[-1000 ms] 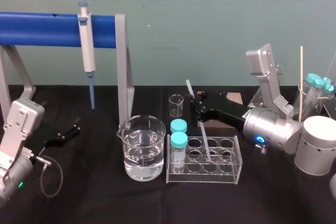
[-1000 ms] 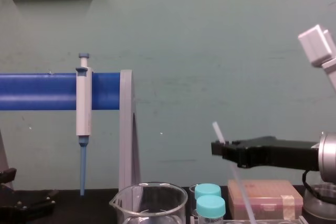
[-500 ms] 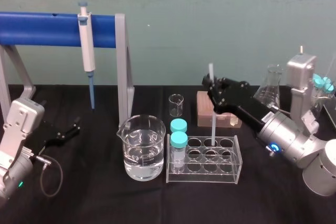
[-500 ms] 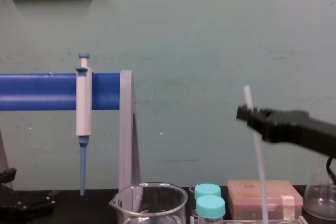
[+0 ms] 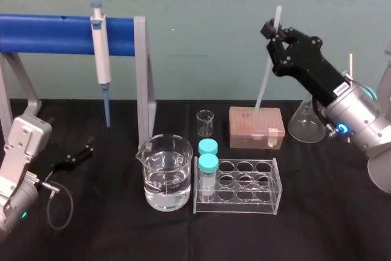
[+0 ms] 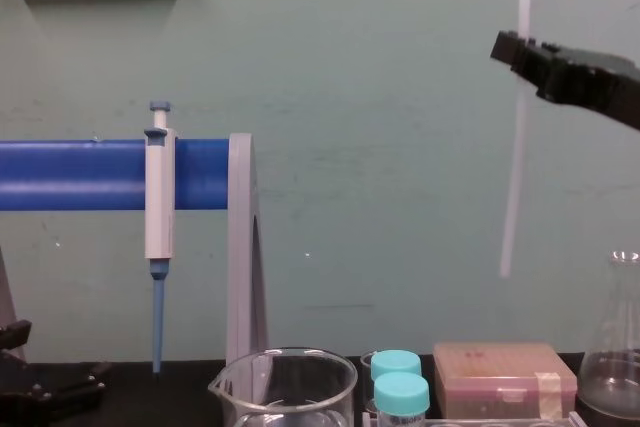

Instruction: Pick up the stirring rod with one hand, then place it down.

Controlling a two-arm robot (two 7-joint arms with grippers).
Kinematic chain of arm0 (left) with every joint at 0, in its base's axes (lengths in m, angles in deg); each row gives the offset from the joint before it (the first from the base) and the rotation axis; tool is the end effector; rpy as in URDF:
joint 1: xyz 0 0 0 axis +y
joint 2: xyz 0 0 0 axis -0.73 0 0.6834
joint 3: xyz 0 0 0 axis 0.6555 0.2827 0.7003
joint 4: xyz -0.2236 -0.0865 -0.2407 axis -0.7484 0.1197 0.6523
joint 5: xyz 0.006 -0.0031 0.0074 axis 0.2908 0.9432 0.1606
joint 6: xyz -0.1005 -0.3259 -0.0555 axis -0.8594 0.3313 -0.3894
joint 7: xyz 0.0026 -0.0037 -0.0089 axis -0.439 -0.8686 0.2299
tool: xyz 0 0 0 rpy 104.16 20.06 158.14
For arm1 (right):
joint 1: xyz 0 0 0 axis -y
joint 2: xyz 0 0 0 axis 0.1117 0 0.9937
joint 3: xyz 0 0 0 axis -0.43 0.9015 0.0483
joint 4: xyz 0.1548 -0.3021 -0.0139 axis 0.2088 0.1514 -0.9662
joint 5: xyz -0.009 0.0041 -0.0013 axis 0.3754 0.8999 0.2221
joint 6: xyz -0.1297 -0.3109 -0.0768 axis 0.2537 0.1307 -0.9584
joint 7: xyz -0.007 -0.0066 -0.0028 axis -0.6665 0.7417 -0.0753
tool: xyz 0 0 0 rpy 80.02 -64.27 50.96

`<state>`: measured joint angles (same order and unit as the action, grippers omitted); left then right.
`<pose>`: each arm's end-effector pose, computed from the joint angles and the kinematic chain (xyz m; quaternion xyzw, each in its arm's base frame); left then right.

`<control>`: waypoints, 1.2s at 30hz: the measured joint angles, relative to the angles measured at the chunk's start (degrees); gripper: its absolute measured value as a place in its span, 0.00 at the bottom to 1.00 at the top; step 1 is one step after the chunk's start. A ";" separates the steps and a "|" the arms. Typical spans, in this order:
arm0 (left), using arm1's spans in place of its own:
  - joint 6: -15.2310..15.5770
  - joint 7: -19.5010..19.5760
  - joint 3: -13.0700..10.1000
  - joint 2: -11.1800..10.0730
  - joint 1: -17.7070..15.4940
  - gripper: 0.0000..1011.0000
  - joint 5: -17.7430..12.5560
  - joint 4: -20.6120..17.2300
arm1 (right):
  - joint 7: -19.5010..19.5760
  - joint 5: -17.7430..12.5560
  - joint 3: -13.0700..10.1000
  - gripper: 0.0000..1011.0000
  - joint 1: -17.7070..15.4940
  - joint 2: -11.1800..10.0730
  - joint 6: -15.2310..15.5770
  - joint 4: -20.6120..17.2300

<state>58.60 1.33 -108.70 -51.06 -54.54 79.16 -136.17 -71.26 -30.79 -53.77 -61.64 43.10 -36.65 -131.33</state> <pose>0.4008 0.1011 -0.3494 0.1414 -0.1324 0.5799 0.7914 0.4728 -0.0521 -0.2421 0.1697 -0.1121 -0.4021 0.8927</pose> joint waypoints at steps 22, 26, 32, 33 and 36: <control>0.00 0.00 0.00 0.00 0.00 0.99 0.00 0.00 | 0.32 1.80 -0.42 0.07 0.74 -0.05 1.54 0.24; 0.00 0.00 0.00 0.00 0.00 0.99 0.00 0.00 | 0.23 1.94 -0.32 0.07 0.77 -0.07 1.77 0.30; 0.00 0.00 0.00 0.00 0.00 0.99 0.00 0.00 | 0.04 2.18 -0.09 0.07 0.97 -0.27 2.18 0.50; 0.00 0.00 0.00 0.00 0.00 0.99 0.00 0.00 | 0.00 2.23 -0.01 0.07 1.01 -0.29 2.19 0.57; 0.00 0.00 0.00 0.00 0.00 0.99 0.00 0.00 | -0.04 2.36 0.07 0.07 1.08 -0.32 2.19 0.62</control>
<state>58.60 1.33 -108.70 -51.06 -54.54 79.16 -136.17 -71.31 -28.44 -53.70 -60.57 42.78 -34.46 -130.71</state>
